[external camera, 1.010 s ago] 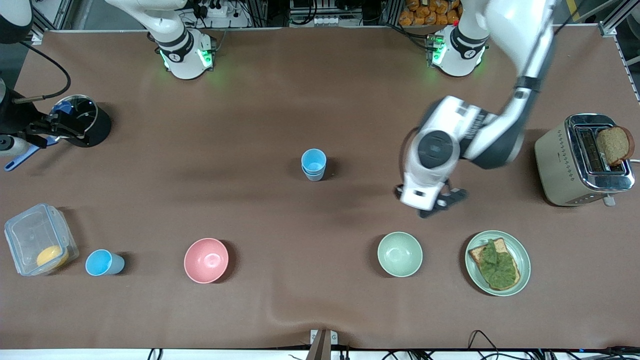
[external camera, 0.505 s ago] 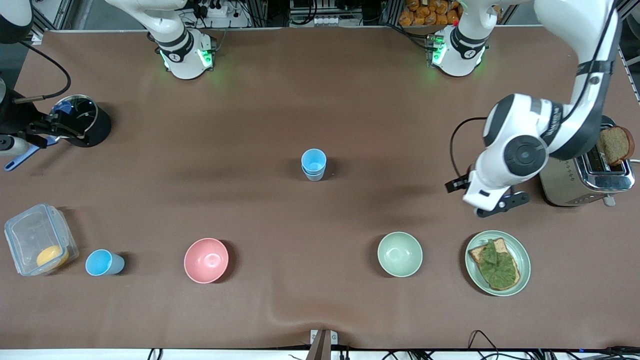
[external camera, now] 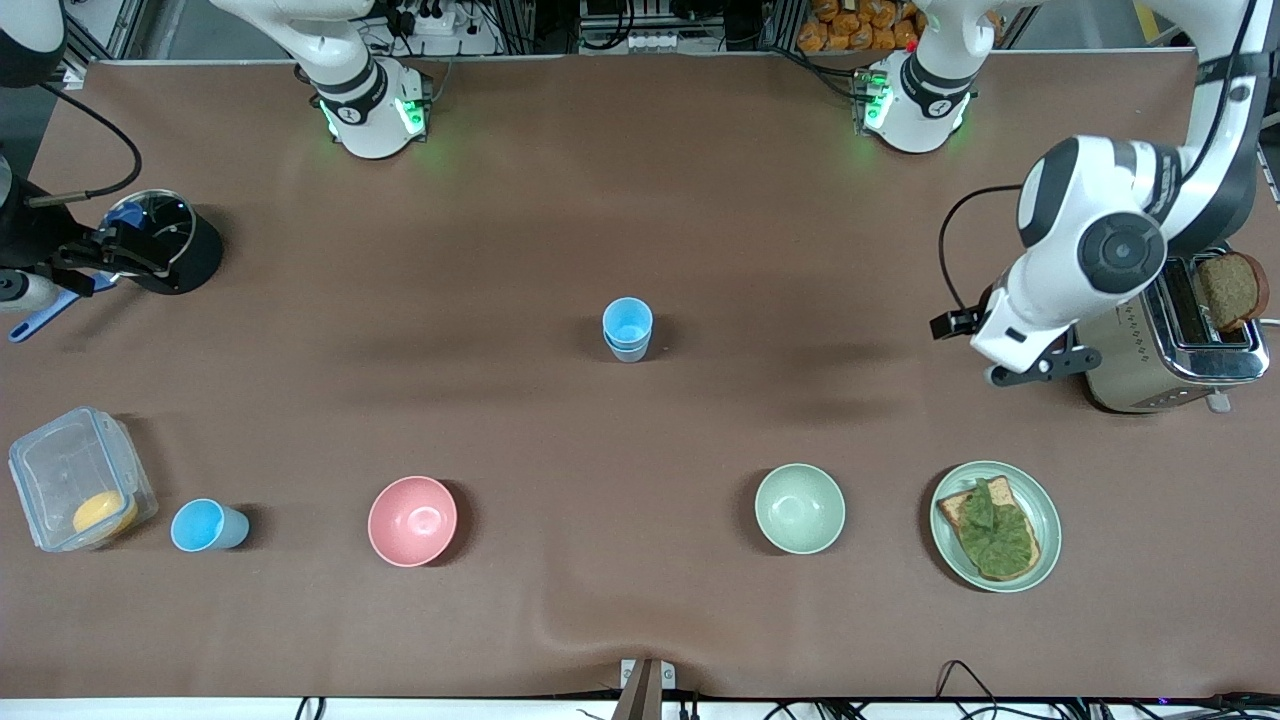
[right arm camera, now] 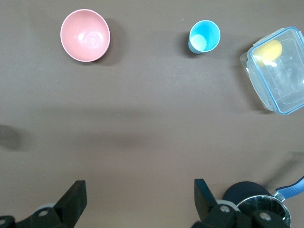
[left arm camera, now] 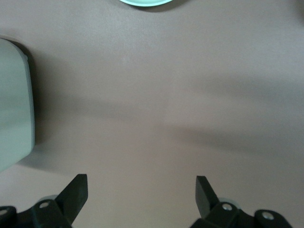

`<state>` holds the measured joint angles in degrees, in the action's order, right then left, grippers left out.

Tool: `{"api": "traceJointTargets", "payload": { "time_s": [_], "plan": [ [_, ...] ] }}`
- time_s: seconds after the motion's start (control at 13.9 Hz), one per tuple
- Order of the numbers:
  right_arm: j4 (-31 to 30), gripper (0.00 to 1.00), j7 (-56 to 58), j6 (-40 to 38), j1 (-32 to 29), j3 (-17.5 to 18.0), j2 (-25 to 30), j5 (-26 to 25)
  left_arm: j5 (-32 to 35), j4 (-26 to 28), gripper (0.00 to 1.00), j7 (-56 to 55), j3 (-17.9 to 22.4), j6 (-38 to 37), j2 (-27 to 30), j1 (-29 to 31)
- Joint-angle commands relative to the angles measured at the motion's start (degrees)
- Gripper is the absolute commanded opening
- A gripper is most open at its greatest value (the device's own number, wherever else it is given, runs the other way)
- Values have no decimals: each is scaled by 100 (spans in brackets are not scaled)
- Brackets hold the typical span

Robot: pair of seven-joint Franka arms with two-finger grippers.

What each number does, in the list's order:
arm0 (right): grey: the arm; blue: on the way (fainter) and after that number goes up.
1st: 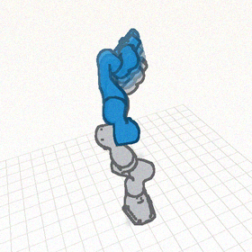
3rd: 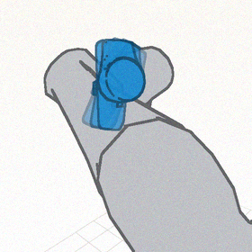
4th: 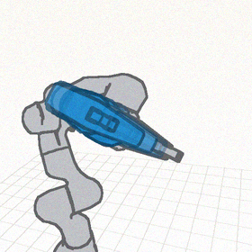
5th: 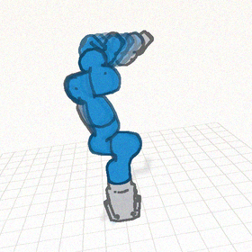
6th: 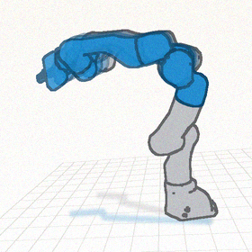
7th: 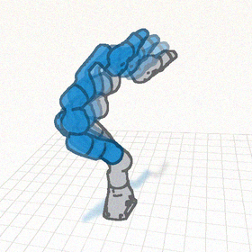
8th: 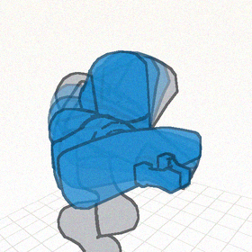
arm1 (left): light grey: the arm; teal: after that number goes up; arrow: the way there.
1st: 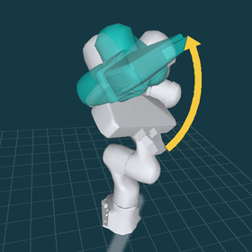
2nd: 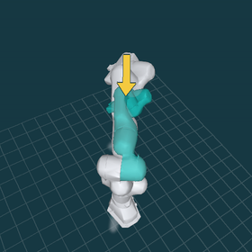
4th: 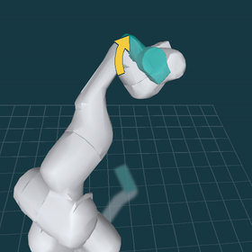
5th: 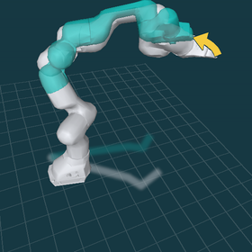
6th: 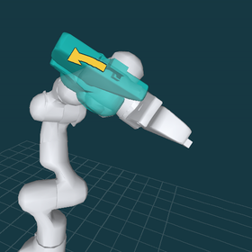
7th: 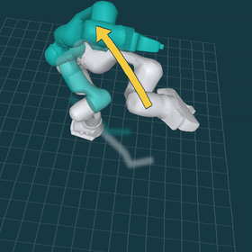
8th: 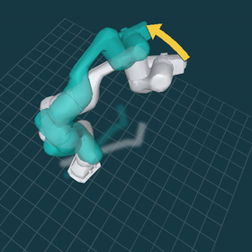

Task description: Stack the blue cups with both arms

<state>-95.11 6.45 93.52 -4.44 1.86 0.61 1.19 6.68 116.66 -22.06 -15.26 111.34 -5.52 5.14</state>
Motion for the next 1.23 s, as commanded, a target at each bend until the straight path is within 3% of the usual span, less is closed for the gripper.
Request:
{"api": "traceJointTargets", "payload": {
  "time_s": [0.0, 0.22, 0.43, 0.87, 1.15],
  "plan": [
    [62, 100, 59, -62, -92, 86, 1, -48, -429, 208, 100, 595, 338, -217, 857, -205],
    [45, 100, 59, -54, -119, 77, 1, -48, -624, -37, 100, 1045, 980, -621, 1359, -680],
    [45, 100, 59, -62, -101, 77, 1, -48, -633, -844, 100, 1090, 955, -1376, 1299, -672],
    [36, 100, 59, -71, -127, 77, 1, -31, -642, -1865, 100, 1090, 911, -2431, 1290, -681],
    [36, 100, 59, -71, -128, 77, 1, -31, -651, -2182, 100, 1063, 928, -2503, 1132, -646]
  ]
}}
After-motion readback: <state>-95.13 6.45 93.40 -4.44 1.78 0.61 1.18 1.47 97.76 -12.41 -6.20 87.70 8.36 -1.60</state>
